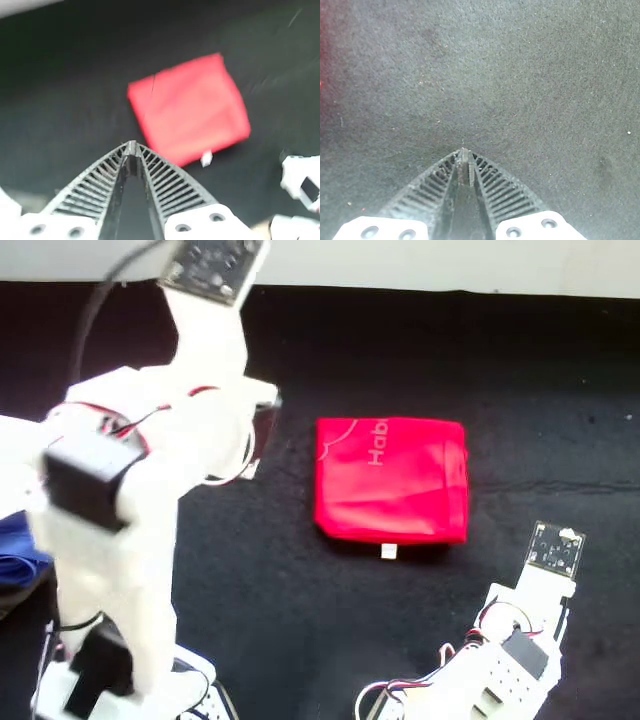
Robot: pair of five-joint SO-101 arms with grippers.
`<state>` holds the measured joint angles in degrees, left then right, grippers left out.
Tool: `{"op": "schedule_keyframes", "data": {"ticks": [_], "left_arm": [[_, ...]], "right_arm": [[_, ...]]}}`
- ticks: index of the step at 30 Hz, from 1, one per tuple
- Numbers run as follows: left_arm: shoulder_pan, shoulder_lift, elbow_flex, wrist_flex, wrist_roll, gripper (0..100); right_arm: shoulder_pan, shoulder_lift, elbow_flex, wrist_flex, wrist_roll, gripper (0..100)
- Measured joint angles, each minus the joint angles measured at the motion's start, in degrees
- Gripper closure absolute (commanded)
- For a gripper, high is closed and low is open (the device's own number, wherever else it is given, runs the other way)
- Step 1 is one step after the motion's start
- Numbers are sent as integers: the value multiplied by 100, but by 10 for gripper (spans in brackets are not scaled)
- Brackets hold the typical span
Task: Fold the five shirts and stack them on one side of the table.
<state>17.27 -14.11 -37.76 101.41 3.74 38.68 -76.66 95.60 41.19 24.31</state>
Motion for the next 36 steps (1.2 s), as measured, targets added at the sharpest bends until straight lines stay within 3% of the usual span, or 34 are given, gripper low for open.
{"op": "schedule_keyframes", "data": {"ticks": [5, 11, 14, 18, 24, 29, 36], "left_arm": [[-633, 44, 2804, -554, 0, 990], [-1670, 255, 6084, -3130, 9, 992], [-1846, 193, 7314, -4334, 9, 992], [-1890, -299, 8624, -5345, 9, 992], [-1899, -862, 10180, -6567, 18, 992], [-2277, -1389, 10470, -6804, -18, 992], [-2919, -1749, 11015, -6998, -1073, 992]], "right_arm": [[0, 0, 0, 0, 0, 993], [0, 0, 0, 0, 0, 993], [0, 0, 0, 0, 0, 993], [0, 0, 0, 0, 0, 993], [-167, 0, 0, 0, 0, 993], [-193, 0, 0, 0, 0, 993], [-193, 0, 0, 0, 0, 993]]}}
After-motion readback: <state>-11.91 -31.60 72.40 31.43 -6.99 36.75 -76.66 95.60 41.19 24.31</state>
